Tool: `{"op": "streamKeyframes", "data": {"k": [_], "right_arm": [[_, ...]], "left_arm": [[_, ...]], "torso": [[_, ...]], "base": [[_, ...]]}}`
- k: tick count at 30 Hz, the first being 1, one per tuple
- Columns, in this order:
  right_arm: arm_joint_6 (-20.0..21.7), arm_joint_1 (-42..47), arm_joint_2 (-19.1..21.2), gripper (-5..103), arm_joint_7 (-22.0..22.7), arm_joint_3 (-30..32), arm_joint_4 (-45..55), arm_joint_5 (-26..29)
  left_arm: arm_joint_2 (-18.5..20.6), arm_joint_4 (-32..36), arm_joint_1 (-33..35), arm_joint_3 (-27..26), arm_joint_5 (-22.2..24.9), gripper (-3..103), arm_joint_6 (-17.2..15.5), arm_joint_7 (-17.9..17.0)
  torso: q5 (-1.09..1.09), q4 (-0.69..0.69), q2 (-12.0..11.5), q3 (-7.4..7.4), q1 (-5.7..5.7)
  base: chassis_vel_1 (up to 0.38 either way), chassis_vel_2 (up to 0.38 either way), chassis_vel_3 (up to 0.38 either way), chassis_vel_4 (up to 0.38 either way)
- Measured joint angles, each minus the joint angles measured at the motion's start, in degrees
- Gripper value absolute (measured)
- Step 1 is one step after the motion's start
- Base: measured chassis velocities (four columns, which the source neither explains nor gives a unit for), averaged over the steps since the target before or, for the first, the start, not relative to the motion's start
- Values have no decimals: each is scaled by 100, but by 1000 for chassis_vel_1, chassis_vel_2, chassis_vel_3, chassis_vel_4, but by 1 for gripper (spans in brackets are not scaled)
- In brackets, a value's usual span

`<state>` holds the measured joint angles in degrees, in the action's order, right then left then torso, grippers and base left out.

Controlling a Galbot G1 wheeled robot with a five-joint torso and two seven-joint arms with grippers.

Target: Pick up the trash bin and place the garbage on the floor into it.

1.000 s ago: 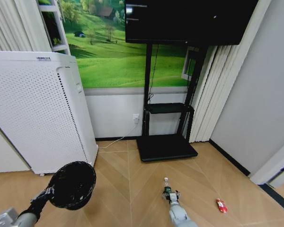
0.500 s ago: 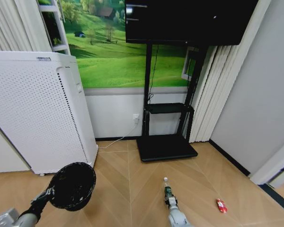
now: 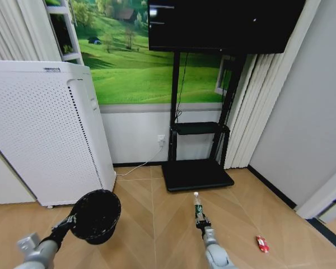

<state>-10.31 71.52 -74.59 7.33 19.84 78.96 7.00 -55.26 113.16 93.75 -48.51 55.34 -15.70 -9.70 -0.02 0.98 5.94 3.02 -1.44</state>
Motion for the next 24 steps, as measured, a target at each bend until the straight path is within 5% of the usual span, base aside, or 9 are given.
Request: {"op": "streamKeyframes", "data": {"k": [6,12,24], "right_arm": [[-339,608,137,38,-536,-130,1248,315],[-580,1395,171,37,-1084,-280,2653,304],[-728,1532,418,37,-1396,-733,3039,-28]], "left_arm": [[595,-683,-244,251,-422,6,79,603],[1287,-1389,-1567,1919,-493,6,254,975],[1134,-2210,-3918,4810,-649,6,775,1723]], "torso": [[1,-11,0,0,0],[-1,-3,0,0,0],[4,-6,0,0,0]], "base": [[0,0,0,0],[0,0,0,0],[0,0,0,0]]}}
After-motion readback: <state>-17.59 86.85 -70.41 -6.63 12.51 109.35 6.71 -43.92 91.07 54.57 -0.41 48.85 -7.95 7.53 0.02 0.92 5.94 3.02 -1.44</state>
